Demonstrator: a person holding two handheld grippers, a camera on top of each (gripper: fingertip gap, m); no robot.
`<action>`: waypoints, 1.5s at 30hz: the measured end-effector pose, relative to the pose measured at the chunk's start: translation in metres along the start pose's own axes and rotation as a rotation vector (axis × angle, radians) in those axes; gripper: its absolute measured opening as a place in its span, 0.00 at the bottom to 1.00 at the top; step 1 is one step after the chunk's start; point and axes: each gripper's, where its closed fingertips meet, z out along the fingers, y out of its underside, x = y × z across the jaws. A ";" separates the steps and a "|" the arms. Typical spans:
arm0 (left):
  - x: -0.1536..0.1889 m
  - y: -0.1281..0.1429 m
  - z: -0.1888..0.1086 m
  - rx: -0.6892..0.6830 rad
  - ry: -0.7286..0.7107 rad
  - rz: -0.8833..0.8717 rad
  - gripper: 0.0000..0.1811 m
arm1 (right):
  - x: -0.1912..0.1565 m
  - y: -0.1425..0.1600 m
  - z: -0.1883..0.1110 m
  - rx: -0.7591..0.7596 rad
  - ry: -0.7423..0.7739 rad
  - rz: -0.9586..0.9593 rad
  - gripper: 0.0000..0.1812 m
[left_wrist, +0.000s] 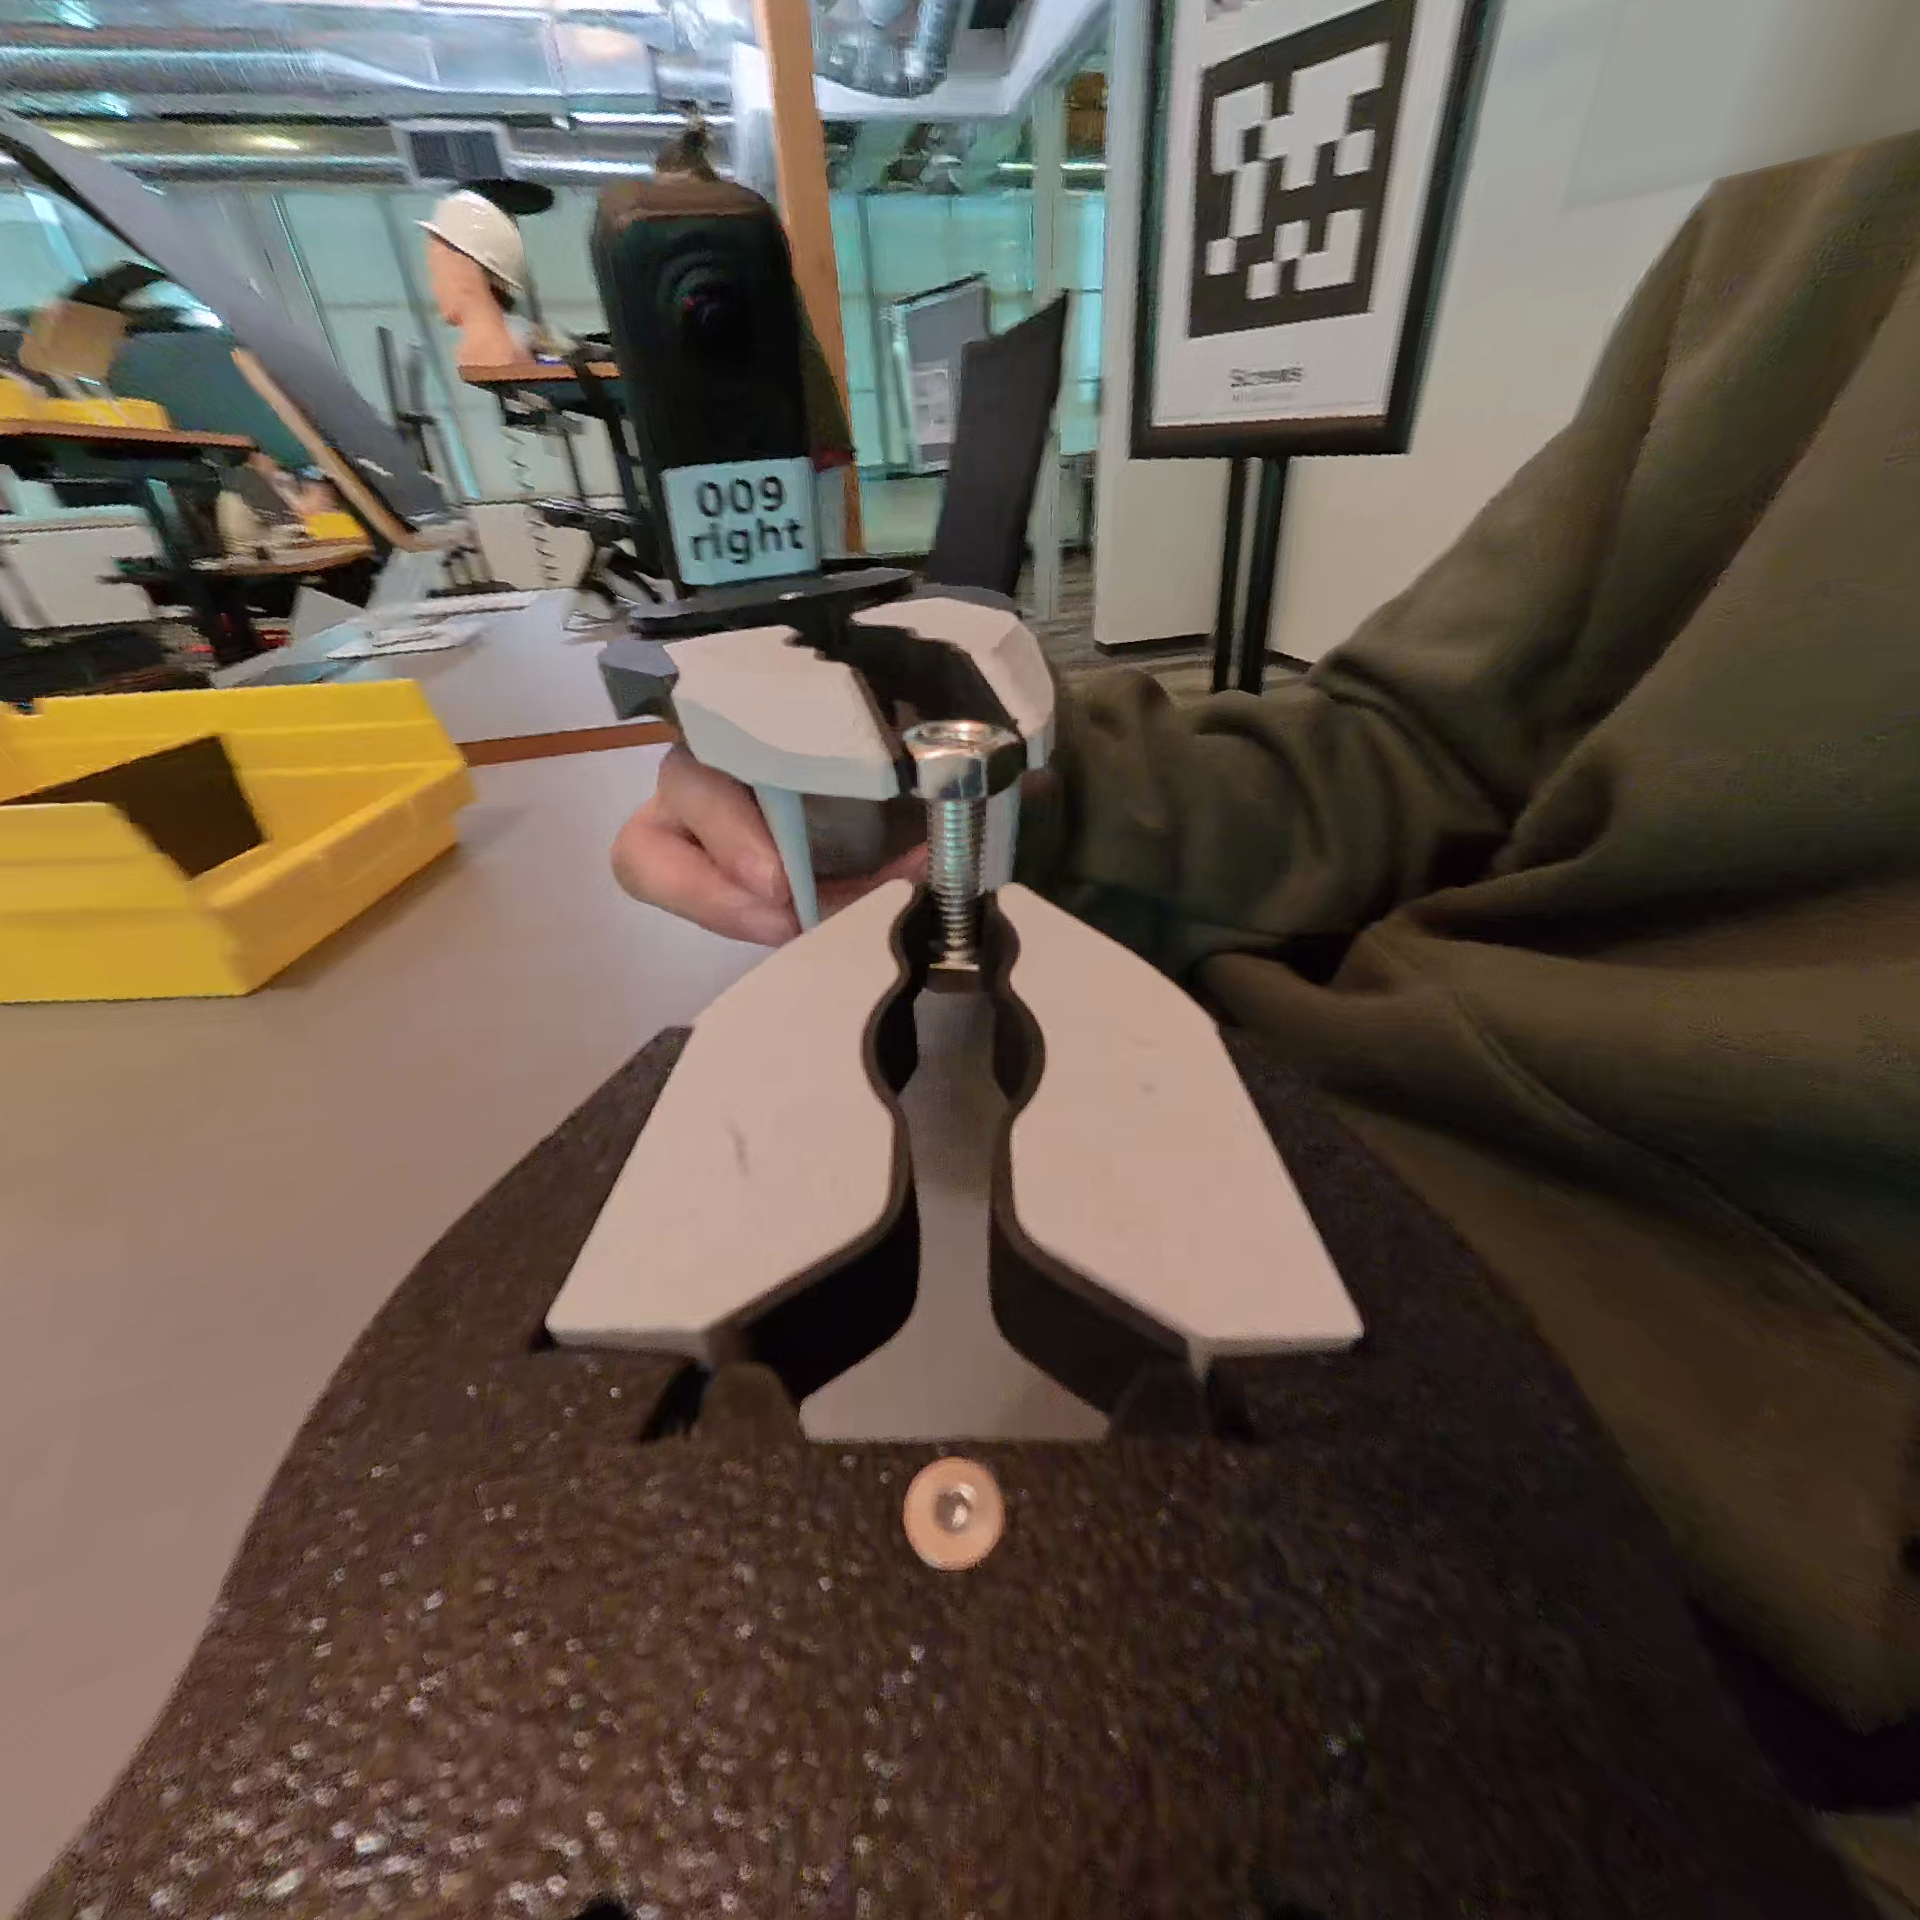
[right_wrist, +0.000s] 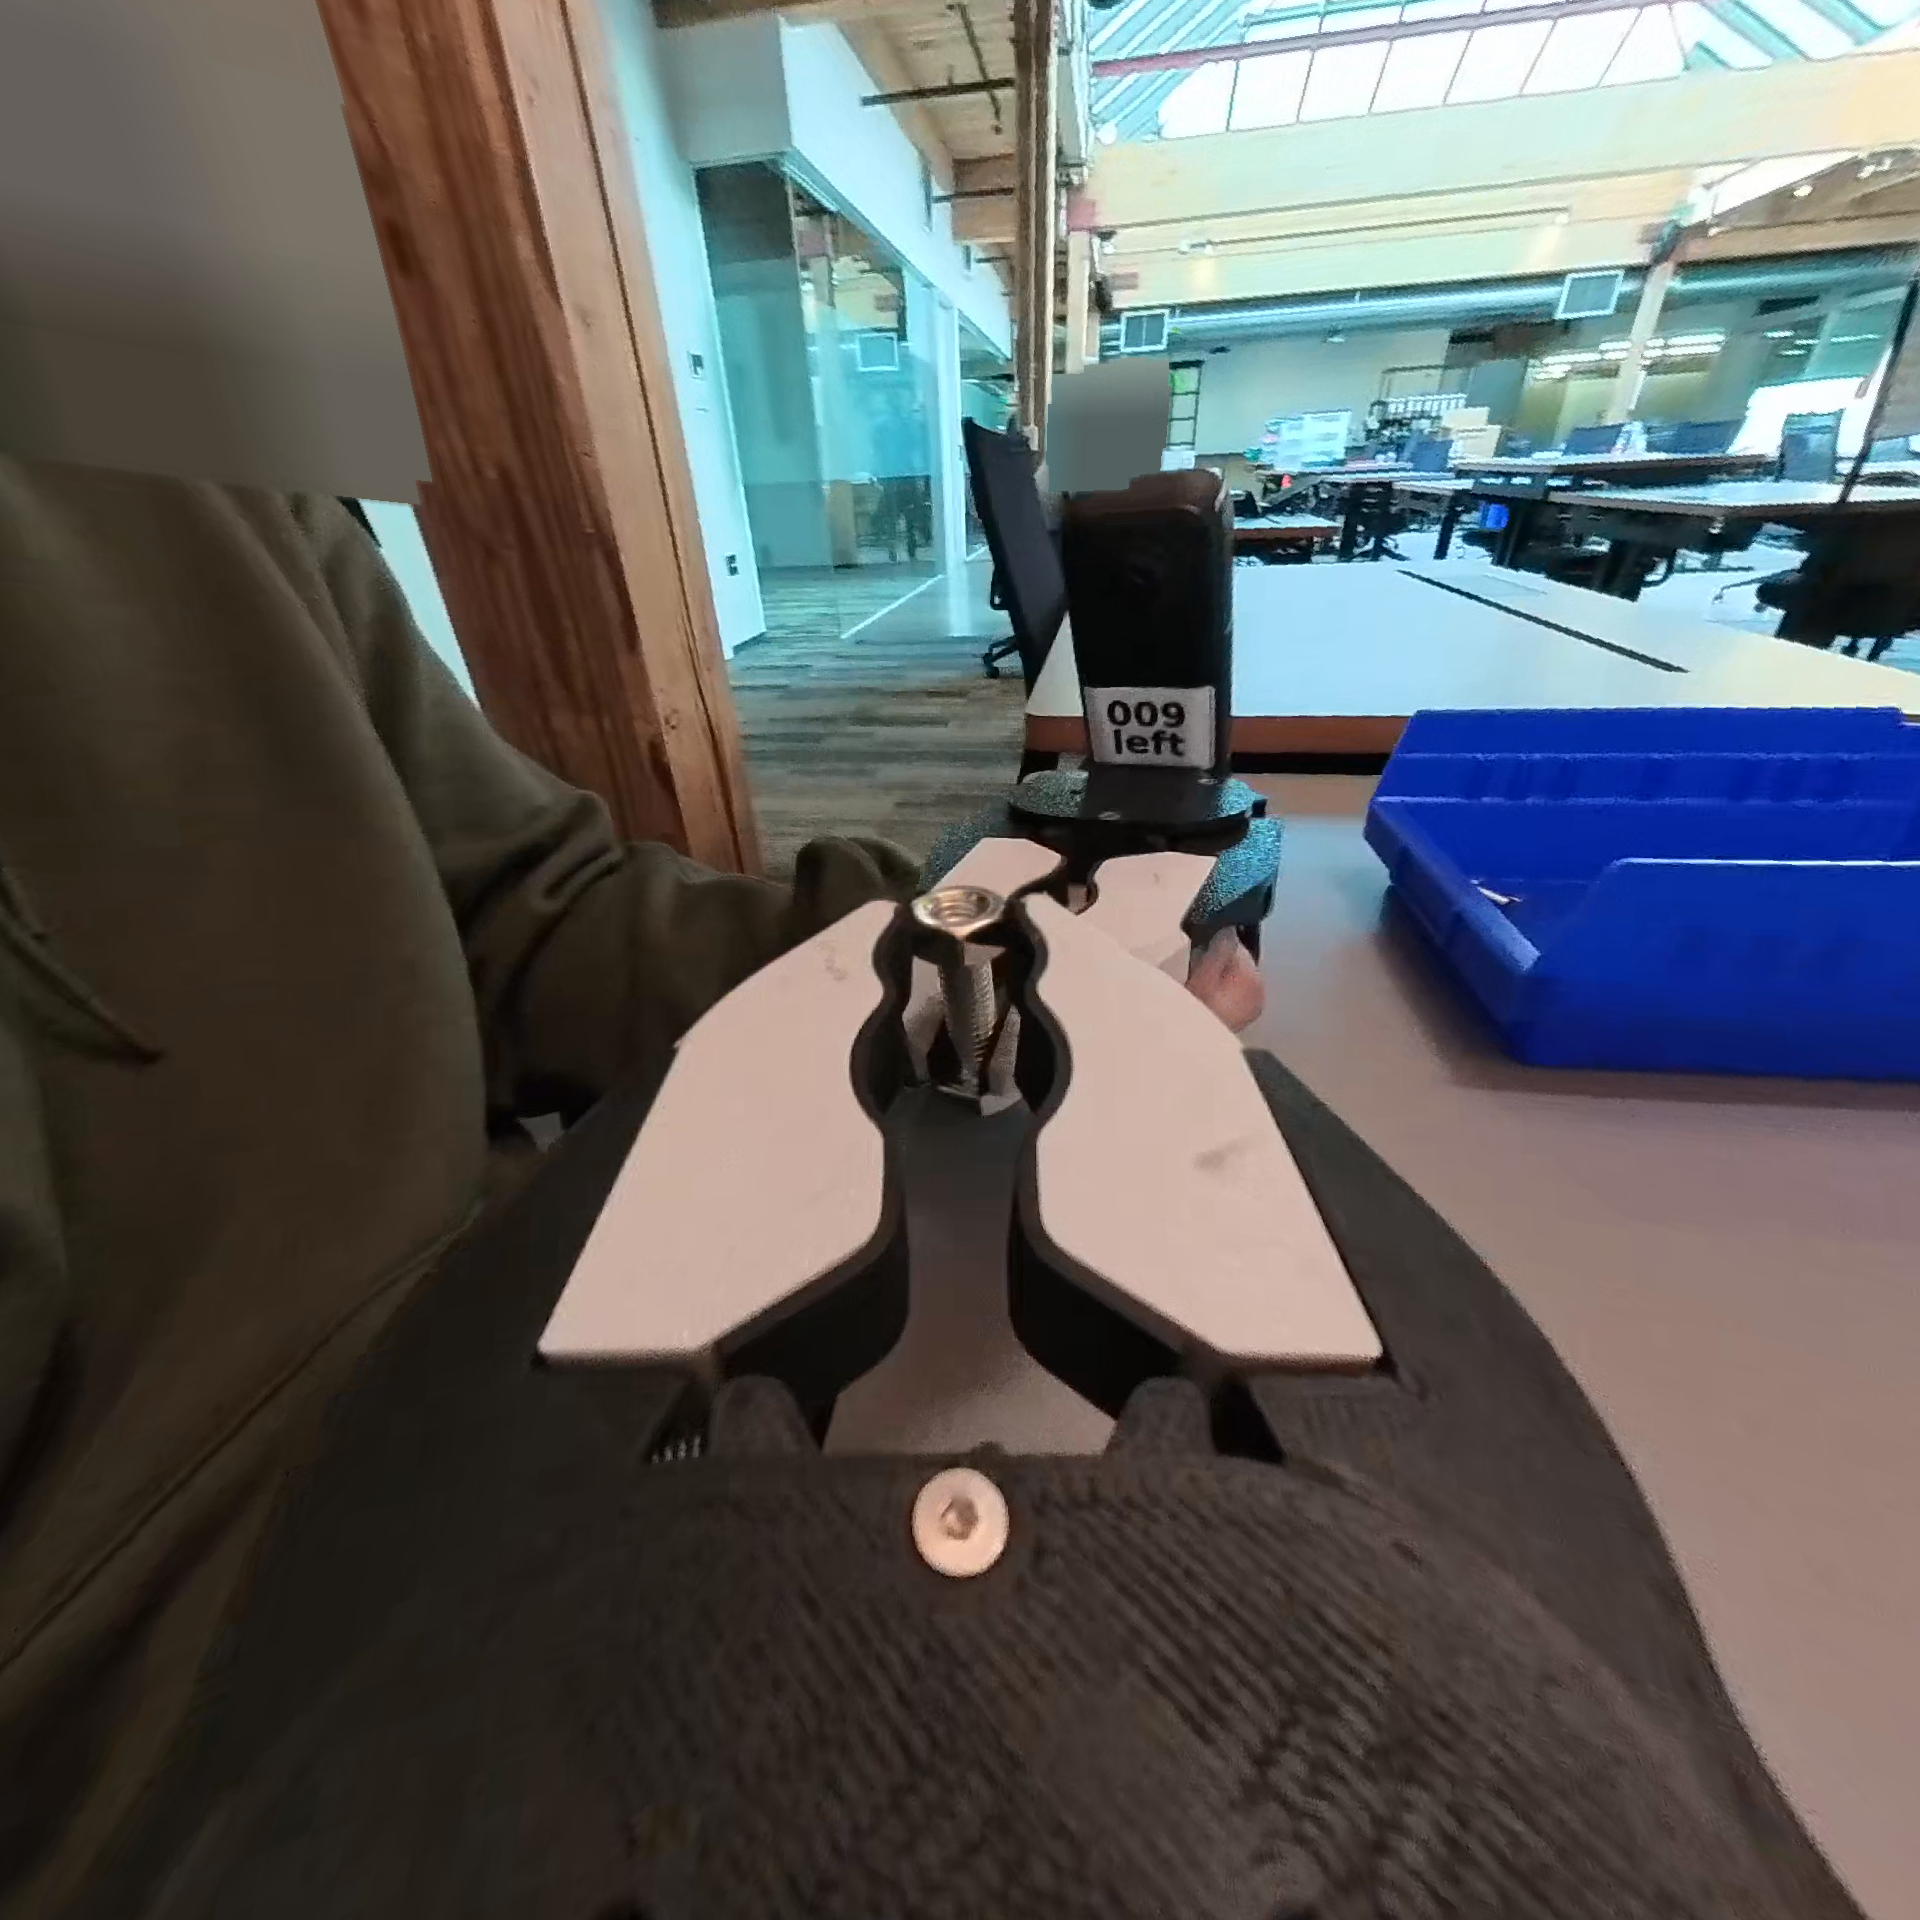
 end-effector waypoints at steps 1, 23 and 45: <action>-0.005 0.000 -0.001 -0.001 -0.033 0.003 0.05 | 0.004 -0.002 -0.001 0.012 0.025 0.004 0.10; -0.101 0.003 -0.039 -0.149 -0.887 0.118 0.05 | 0.100 -0.012 -0.017 0.049 0.966 -0.074 0.14; -0.021 0.008 -0.007 -0.115 -0.174 0.048 0.05 | 0.022 0.002 0.000 -0.101 0.200 -0.129 0.11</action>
